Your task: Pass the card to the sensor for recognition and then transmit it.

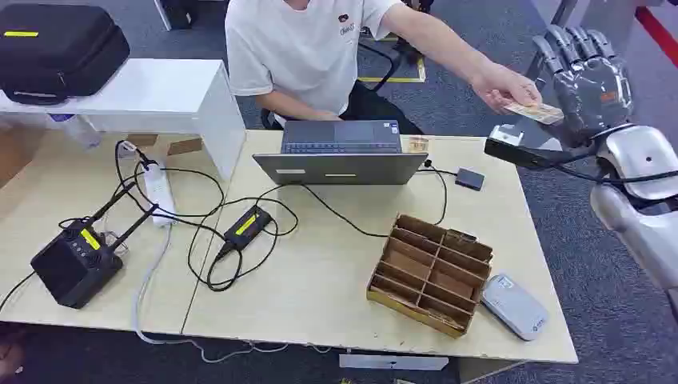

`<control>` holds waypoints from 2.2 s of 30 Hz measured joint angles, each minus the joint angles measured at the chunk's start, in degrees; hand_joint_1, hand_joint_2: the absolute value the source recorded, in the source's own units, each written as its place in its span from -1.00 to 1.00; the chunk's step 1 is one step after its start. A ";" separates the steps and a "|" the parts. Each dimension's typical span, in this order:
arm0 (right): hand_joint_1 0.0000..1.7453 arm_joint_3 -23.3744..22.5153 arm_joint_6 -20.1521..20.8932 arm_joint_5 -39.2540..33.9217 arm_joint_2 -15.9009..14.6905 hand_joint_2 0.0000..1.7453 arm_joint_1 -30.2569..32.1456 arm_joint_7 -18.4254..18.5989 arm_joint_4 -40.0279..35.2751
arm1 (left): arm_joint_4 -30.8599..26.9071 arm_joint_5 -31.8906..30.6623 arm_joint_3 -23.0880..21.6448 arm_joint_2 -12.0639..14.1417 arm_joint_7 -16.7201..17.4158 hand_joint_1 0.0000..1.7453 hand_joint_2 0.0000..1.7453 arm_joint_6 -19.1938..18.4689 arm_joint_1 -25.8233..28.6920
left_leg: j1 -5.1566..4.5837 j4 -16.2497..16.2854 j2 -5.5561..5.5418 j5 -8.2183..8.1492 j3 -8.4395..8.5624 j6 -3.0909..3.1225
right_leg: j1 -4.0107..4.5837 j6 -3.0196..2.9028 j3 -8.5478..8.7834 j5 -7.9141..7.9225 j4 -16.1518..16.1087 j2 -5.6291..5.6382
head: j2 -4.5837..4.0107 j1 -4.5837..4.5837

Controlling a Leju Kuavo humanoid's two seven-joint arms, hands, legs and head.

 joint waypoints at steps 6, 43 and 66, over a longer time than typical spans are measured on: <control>1.00 -0.13 -1.04 -2.60 0.17 1.00 0.99 -0.90 0.24 | 0.02 0.17 -0.09 0.02 -0.22 -1.00 1.00 -0.33 -0.01 | -0.01 0.00 0.01 0.00 0.00 0.00 | -0.01 0.00 -0.02 0.00 -0.01 0.01 | 0.00 0.00; 1.00 -23.98 -12.76 -8.72 -4.24 1.00 35.09 -8.00 -13.91 | 0.55 3.35 -0.72 0.13 -1.68 -1.00 1.00 -1.05 0.28 | -0.01 -0.01 -0.03 -0.04 -0.05 0.02 | 0.00 0.00 -0.08 -0.01 -0.07 -0.06 | 0.00 0.00; 1.00 -40.74 -16.85 2.73 4.76 1.00 64.53 -14.47 -25.62 | 0.66 5.99 -0.68 0.11 -3.02 -1.00 1.00 -1.07 0.75 | 0.00 -0.05 0.10 -0.04 -0.06 0.01 | 0.00 0.00 -0.13 -0.01 -0.07 0.06 | 0.00 0.02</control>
